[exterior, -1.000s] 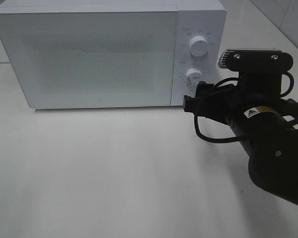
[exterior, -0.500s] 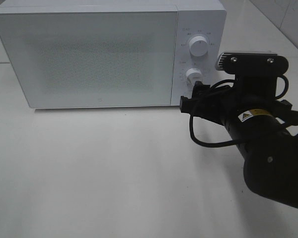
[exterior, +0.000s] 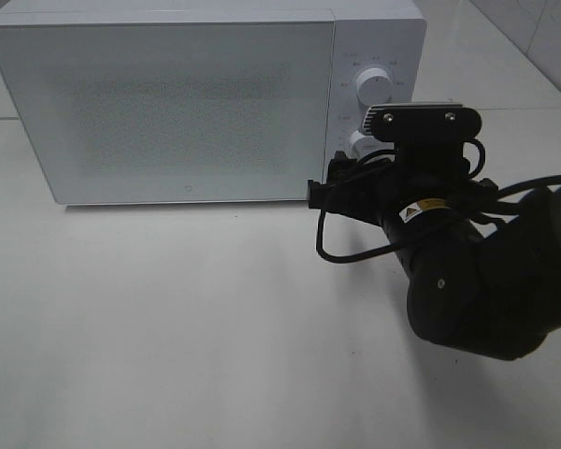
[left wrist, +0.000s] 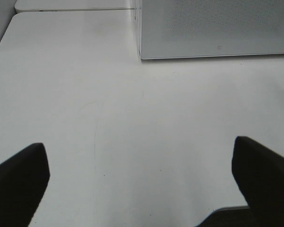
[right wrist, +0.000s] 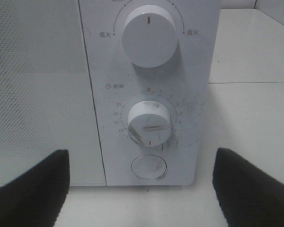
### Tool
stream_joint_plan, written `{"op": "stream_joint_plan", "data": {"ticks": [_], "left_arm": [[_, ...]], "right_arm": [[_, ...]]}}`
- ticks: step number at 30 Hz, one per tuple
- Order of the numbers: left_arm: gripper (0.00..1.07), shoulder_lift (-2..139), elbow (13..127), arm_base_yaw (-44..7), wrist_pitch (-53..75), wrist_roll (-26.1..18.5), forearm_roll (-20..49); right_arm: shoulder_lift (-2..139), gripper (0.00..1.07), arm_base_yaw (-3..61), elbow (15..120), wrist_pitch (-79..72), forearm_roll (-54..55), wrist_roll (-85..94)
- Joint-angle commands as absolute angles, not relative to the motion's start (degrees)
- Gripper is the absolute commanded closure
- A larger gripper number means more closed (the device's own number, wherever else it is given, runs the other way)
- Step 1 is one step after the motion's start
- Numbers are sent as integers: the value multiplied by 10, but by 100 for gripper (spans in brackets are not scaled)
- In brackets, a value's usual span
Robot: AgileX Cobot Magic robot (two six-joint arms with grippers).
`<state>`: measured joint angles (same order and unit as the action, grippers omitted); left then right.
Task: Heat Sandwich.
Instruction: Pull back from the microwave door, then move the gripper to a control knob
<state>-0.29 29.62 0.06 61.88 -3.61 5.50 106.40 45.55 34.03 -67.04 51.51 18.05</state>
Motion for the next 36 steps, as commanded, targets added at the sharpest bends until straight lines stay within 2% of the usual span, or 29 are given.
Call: {"op": "stream_joint_plan", "data": {"ticks": [1,11,13,36], "left_arm": [[9,-16,296,2,616,-35,60],[9,-16,296,2,616,-35,60],[9,-16,296,2,616,-35,60],[9,-16,296,2,616,-35,60]], "right_arm": [[1073,32,442,355,-676,501,180],[1109,32,400,407,-661,461,180],[1120,29,390,418,-649,452,180],[1191,31,356,484,-627,428,160]]}}
